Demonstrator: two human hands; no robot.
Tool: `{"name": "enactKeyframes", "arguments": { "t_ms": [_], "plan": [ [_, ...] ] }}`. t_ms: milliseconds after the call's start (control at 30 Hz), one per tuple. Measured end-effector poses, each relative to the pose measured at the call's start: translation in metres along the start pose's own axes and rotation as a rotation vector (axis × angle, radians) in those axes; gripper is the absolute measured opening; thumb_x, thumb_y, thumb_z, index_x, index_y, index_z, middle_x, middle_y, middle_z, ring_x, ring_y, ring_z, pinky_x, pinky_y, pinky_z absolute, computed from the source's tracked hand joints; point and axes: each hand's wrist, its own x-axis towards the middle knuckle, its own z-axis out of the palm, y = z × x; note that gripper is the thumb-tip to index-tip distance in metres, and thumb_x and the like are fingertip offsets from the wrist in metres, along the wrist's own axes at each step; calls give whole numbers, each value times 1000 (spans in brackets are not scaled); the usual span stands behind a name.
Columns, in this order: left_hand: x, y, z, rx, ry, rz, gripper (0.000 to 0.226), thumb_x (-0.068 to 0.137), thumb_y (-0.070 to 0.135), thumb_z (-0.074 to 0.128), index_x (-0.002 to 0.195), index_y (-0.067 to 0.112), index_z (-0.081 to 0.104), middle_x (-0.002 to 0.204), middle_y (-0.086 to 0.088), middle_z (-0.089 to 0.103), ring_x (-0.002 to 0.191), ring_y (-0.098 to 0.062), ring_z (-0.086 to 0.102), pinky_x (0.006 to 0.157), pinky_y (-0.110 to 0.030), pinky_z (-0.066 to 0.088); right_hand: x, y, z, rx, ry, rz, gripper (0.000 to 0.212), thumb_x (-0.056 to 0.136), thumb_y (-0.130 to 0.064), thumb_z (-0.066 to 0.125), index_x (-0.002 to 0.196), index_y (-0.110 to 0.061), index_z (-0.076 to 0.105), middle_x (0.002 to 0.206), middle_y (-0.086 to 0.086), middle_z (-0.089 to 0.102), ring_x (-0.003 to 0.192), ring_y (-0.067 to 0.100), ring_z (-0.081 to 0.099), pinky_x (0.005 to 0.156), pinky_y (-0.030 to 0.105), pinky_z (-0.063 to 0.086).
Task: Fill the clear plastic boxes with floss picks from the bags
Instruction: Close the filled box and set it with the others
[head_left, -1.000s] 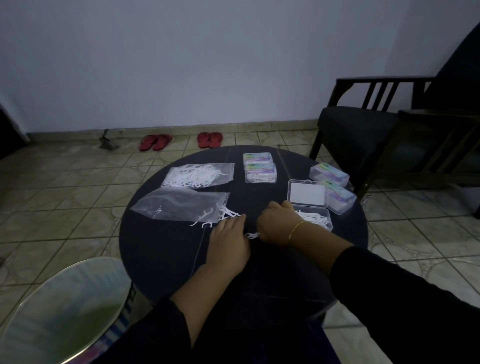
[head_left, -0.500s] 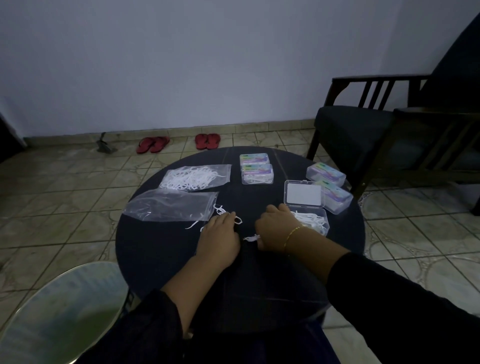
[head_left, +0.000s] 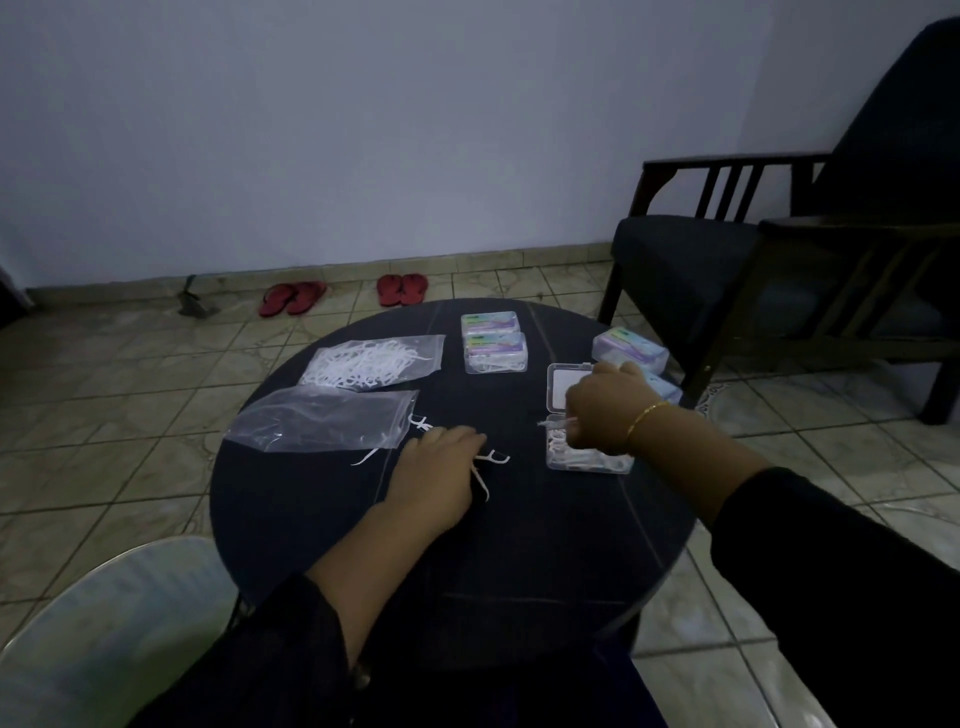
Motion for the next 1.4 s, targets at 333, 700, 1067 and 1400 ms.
{"name": "enactKeyframes", "arguments": {
  "t_ms": [333,700,1067,1400],
  "plan": [
    [19,-22,-10,333,-128,5,38,93,20,46,131,20,50,133,5,51,126,-20,37,102,-35,24,-2,7,17,58,37,55,37,94,-42,48,125,-24,57,127,3,54,124,25,40,103,43,30],
    [11,-8,-15,74,-194,103,34,93,30,44,125,30,57,126,1,54,118,-21,50,100,-39,29,-11,-57,27,150,83,-157,54,92,-57,40,131,-21,51,132,2,51,126,24,36,102,43,26],
    [2,-24,-16,-257,-176,-29,57,87,17,65,140,24,45,116,5,62,104,-13,57,89,-23,43,3,-82,34,153,-38,-126,48,94,-50,44,131,-20,52,136,4,44,128,26,30,103,43,24],
    [-7,-26,-11,-355,-150,-81,45,89,8,59,133,20,54,96,5,70,83,-6,60,75,-17,43,4,-88,30,257,-113,-24,38,90,-39,55,119,-15,56,126,7,55,124,28,39,101,41,32]
  ]
}}
